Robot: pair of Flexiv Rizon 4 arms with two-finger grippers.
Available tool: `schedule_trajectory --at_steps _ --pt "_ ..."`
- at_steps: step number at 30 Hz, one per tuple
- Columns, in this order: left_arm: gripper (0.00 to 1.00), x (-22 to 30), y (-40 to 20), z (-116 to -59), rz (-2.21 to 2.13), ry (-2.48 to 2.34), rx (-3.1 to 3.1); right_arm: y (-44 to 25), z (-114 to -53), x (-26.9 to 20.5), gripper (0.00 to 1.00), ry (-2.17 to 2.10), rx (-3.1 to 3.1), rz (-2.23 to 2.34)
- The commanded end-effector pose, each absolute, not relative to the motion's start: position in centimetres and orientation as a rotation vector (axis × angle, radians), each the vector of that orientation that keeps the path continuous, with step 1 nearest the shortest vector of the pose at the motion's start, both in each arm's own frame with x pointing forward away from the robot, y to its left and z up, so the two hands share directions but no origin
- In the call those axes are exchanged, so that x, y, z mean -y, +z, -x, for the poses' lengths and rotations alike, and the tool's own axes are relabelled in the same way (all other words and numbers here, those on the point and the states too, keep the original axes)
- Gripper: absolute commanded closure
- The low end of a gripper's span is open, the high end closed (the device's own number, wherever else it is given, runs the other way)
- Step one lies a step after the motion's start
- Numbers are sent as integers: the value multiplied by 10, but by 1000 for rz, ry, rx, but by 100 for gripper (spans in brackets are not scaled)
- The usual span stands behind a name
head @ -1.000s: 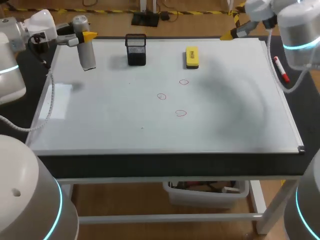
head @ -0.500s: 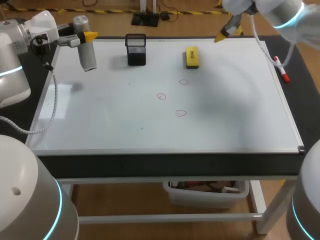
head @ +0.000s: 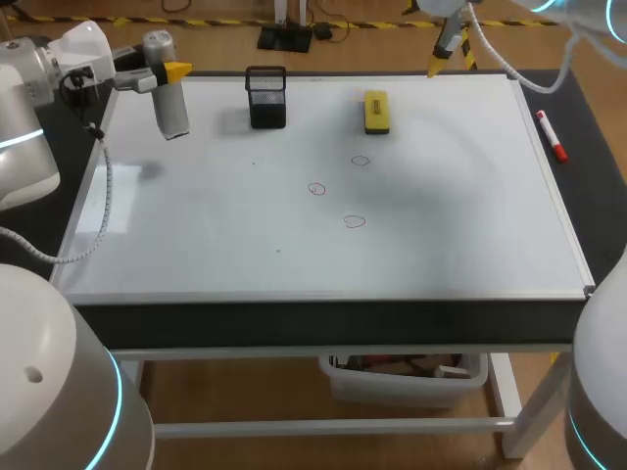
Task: Pick up the inspection probe, press it on each red-marked spot on the whiteboard one by one, put down the probe, pick up the eraser, and wipe off all the red marks.
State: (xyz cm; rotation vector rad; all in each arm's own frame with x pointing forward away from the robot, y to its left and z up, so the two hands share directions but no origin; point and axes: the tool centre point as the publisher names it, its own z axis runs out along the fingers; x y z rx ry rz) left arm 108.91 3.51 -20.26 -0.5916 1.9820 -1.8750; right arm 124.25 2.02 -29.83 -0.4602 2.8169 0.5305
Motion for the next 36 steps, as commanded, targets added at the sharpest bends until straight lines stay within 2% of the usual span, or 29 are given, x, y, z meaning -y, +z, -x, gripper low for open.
schedule_trajectory --at_steps 1,5,19,36 --pt "100 -35 -203 -1089 590 -1875 -1979 -293 -1244 -22 0 470 -3068 564" --pt "100 -35 -203 -1089 590 -1875 -1979 -293 -1244 -22 0 470 -3068 564" --pt "100 -35 -203 -1089 590 -1875 -1979 -327 -1246 -59 0 231 -3039 1258" --pt "100 -35 -203 -1089 590 -1875 -1979 -365 -1228 -83 0 75 -2612 1881"
